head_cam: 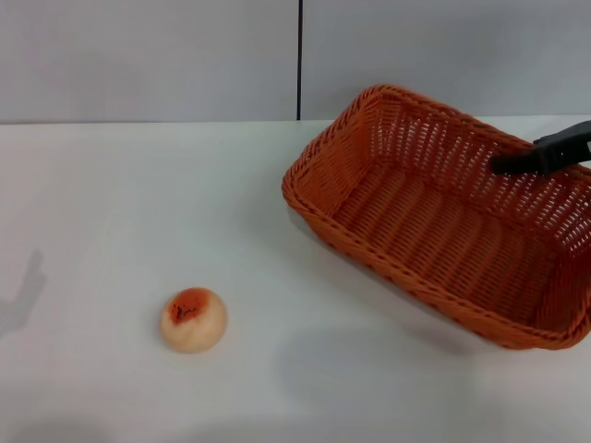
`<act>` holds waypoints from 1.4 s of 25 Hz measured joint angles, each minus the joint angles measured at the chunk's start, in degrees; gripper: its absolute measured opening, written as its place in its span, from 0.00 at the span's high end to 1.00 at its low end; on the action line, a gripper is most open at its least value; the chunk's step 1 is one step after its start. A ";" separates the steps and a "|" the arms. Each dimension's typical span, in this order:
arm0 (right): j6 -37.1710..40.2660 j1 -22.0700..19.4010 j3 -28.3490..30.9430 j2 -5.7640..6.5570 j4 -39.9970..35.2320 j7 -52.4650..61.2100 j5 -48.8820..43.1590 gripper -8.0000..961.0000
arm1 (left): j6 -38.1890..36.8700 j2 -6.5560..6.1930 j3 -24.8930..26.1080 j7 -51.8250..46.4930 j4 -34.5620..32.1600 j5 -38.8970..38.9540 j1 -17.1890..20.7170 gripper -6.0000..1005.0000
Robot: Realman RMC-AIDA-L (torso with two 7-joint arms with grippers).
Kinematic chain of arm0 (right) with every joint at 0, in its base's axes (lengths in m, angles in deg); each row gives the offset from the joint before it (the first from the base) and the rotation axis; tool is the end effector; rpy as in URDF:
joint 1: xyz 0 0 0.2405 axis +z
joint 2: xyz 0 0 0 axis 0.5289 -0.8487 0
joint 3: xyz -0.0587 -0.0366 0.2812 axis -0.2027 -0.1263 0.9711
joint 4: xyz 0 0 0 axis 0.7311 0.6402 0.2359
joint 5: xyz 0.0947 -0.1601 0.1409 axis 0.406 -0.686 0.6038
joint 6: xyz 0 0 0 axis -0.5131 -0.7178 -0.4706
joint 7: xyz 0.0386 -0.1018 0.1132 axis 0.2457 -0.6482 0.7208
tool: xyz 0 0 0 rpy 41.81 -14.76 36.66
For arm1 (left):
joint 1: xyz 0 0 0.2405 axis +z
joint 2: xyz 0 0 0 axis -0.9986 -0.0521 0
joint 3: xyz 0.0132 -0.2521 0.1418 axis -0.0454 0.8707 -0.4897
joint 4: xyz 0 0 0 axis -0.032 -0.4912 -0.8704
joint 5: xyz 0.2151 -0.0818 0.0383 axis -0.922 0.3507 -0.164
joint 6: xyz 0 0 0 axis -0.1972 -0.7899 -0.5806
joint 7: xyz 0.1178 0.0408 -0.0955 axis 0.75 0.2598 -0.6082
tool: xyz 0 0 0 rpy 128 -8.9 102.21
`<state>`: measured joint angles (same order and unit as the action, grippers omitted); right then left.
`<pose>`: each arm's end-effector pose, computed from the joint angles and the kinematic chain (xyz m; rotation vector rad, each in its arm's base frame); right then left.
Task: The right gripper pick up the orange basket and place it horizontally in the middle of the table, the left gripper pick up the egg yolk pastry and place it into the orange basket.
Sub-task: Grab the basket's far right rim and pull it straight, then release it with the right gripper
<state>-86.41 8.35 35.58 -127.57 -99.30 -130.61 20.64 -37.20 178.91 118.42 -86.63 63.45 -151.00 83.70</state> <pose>0.3018 0.4511 0.0231 -2.4768 1.0710 0.0059 -0.4330 0.1785 -0.0031 -1.5053 -0.6886 -0.9541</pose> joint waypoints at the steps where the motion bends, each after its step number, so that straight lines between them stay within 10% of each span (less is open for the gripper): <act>1: 0.00 0.02 -0.10 -0.01 -0.15 -0.14 -0.01 0.43 | -0.11 0.02 0.00 0.00 0.02 0.00 0.04 0.22; 11: -1.23 1.57 -0.11 0.39 -0.52 -6.38 0.09 0.74 | -1.08 0.18 0.00 0.01 0.28 -0.04 1.29 0.22; 35: -20.27 10.64 -1.41 2.05 -2.67 -37.46 1.75 0.82 | -6.68 0.14 0.01 0.14 -0.25 -0.03 9.60 0.23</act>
<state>-106.68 19.00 34.17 -125.52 -101.97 -168.08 22.38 -43.88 179.05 118.43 -86.50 63.21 -151.03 93.30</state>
